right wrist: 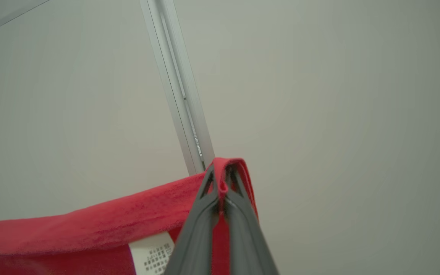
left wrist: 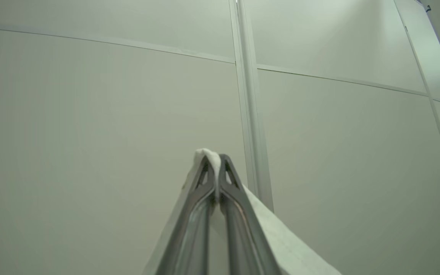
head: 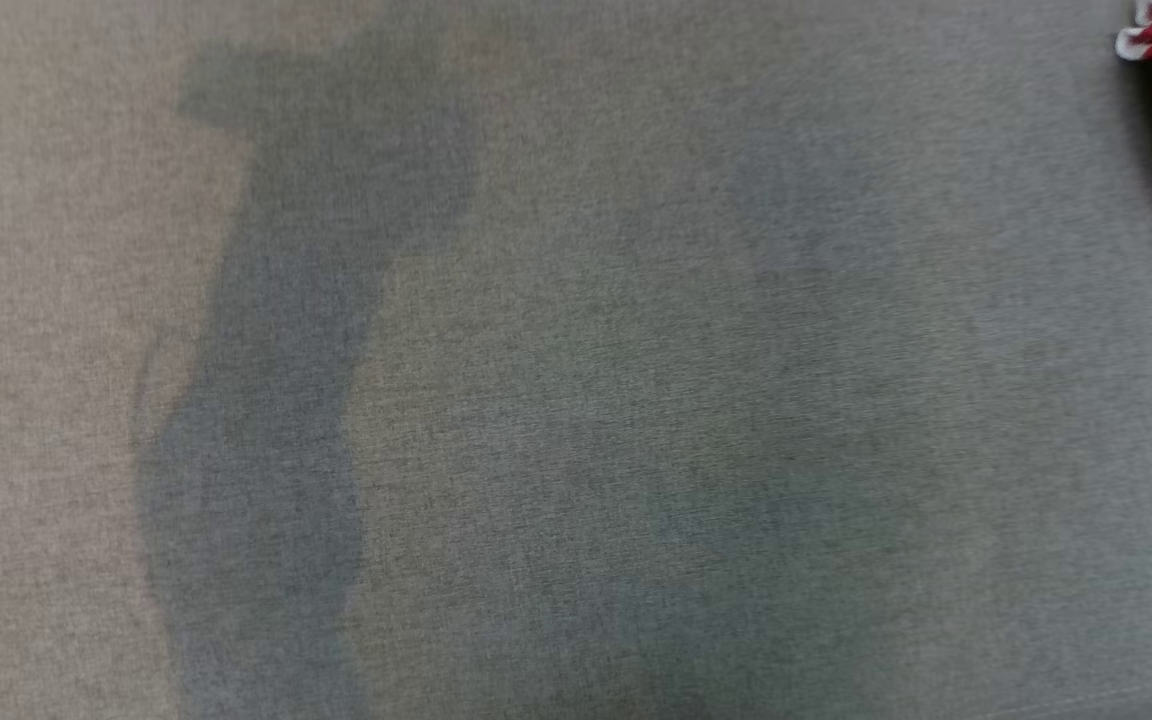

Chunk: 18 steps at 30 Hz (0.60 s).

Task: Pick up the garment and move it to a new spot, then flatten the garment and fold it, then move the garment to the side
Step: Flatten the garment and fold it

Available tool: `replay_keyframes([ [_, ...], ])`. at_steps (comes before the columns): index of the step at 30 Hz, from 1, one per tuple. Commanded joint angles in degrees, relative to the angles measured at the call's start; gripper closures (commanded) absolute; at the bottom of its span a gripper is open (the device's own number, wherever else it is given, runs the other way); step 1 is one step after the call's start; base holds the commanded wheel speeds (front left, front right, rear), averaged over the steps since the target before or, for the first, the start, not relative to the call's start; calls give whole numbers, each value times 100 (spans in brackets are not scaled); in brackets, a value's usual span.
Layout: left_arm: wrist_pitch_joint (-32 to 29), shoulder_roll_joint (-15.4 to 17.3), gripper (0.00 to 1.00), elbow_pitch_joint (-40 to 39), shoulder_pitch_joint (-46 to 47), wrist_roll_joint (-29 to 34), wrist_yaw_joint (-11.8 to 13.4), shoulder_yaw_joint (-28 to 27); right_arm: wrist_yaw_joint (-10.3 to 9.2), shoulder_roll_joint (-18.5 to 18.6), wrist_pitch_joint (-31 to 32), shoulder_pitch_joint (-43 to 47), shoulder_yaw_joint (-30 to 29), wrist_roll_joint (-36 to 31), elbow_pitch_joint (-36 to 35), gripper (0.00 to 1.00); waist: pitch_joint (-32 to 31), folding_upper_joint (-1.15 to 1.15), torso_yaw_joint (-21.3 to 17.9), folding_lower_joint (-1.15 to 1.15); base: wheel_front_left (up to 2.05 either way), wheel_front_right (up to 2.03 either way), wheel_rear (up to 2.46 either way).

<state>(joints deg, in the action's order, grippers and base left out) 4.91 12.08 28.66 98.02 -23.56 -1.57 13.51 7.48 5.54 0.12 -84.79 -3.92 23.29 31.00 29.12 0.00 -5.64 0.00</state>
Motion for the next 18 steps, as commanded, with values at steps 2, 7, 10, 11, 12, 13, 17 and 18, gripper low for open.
replay_keyframes([
  [2, 311, -166, 100, 553, 126, -51, -72, 1, 4, -19, -278, -246, -77, -187, 674, 100, 395, 0, 251, 0, 0, 0, 0],
  [7, 751, -354, 100, 1251, -331, -231, -285, 38, 3, -13, -703, -172, 13, -260, 1810, 100, 716, 0, 496, 0, 0, 0, 0],
  [10, 848, -384, 100, 1349, -562, -324, -373, 51, 3, 28, -827, -63, 152, -221, 2135, 100, 864, 0, 568, 0, 0, 0, 0],
  [11, 886, -400, 100, 1375, -753, -381, -410, 22, 3, 54, -893, 24, 206, -165, 2271, 100, 911, 0, 602, 0, 0, 0, 0],
  [12, 920, -382, 100, 1385, -946, -411, -442, 14, 3, 79, -940, 112, 278, -109, 2405, 100, 944, 0, 624, 0, 0, 0, 0],
  [13, 940, -371, 100, 1374, -1118, -457, -461, 16, 3, 104, -991, 187, 364, -60, 2510, 100, 973, 0, 643, 0, 0, 0, 0],
  [17, 1005, -315, 100, 1107, -1769, -648, -542, 2, 3, 154, -1138, 526, 713, 334, 2683, 100, 1004, 0, 660, 0, 0, 0, 0],
  [18, 1016, -298, 100, 1011, -1946, -733, -559, -52, 3, 167, -1154, 638, 810, 472, 2662, 100, 984, 0, 644, 0, 0, 0, 0],
])
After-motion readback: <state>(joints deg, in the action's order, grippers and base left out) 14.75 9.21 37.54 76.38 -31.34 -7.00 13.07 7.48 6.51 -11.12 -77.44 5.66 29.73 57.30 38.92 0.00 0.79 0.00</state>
